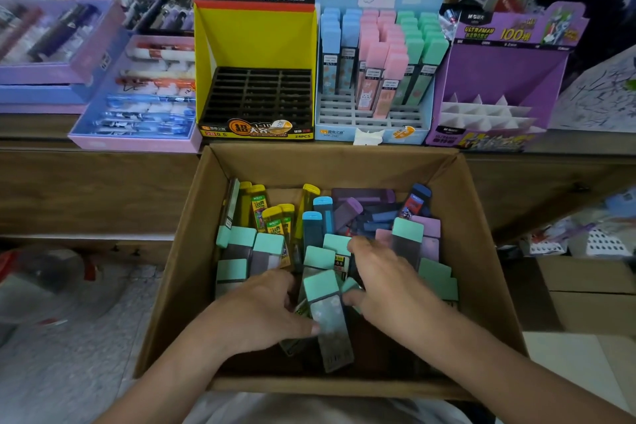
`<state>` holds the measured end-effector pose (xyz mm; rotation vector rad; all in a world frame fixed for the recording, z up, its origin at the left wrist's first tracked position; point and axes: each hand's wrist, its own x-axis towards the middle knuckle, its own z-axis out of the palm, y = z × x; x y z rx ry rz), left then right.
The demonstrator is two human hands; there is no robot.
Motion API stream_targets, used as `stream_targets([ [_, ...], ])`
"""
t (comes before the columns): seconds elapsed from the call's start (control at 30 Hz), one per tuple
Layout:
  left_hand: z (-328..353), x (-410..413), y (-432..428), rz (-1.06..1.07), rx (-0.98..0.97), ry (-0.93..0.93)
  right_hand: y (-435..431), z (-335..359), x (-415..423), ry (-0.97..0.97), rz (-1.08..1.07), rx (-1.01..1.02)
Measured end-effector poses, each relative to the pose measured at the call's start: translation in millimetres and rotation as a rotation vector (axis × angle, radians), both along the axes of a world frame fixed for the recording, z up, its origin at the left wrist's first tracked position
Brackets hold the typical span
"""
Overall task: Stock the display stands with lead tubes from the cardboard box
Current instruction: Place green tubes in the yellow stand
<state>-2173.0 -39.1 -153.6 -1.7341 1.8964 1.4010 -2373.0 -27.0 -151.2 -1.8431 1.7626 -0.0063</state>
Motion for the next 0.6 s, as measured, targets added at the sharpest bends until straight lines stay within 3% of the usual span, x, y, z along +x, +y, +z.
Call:
stream_targets([
  [0.23, -3.7, -6.2, 2.9, -0.022, -0.056, -0.022, 5.8, -6.9, 1.1, 0.003, -0.046, -0.036],
  [0.6, -0.6, -7.4, 2.2, 0.006, 0.023, 0.013, 5.5, -7.0, -7.6, -0.456, -0.142, 0.2],
])
